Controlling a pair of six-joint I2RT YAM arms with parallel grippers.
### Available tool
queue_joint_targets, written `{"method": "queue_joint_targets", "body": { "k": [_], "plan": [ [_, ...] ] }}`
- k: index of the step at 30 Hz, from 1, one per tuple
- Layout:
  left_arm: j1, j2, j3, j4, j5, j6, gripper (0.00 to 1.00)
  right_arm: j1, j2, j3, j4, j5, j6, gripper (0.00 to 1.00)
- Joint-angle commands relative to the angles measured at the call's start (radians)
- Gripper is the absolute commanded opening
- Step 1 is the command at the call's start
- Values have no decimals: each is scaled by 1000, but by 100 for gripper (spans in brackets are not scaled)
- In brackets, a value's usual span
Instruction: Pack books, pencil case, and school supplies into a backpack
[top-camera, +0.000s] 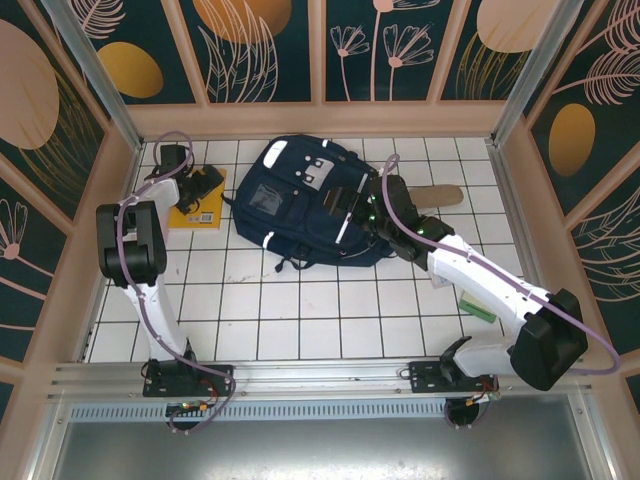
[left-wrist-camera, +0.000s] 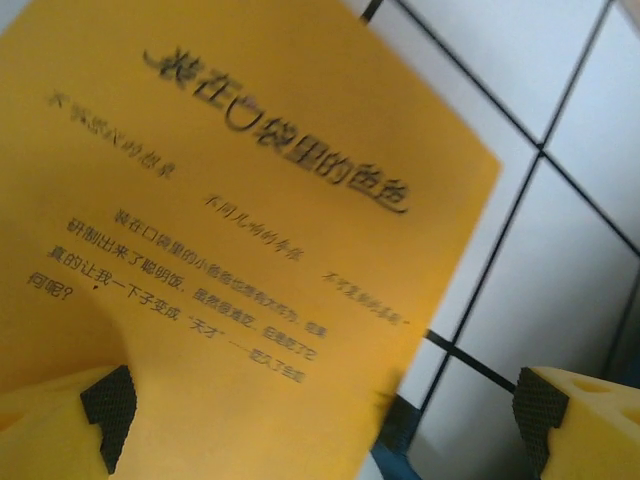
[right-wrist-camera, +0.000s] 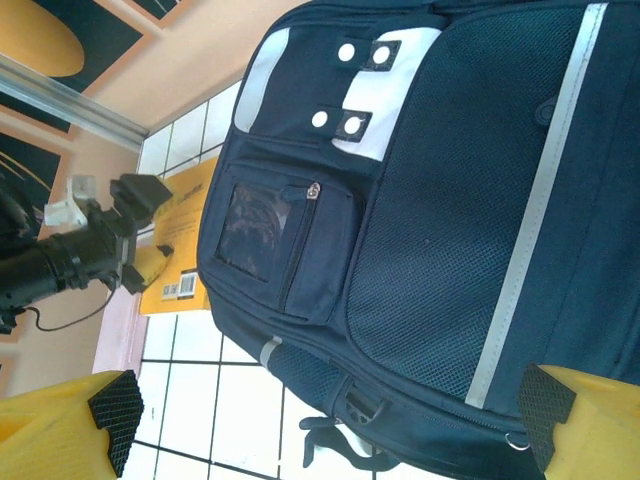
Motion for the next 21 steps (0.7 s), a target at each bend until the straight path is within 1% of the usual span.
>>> {"method": "queue_joint_targets", "body": {
  "k": [1, 5, 10, 11, 14, 21],
  "plan": [
    [0, 11, -22, 38, 57, -63, 96, 10, -31, -7, -13, 28, 7, 99],
    [-1, -50, -142, 68, 65, -105, 95, 9, -4, 6, -22, 31, -1, 99],
    [0, -179, -353, 101, 68, -155, 93, 10, 47, 8, 32, -28, -29, 99],
    [0, -219, -404, 101, 58, -166, 93, 10, 63, 13, 43, -29, -35, 99],
    [0, -331, -576, 112, 54, -210, 93, 9, 109, 29, 70, -84, -54, 99],
    [-12, -714, -950, 109, 71, -323, 92, 11, 222, 73, 140, -202, -78, 99]
  ]
}}
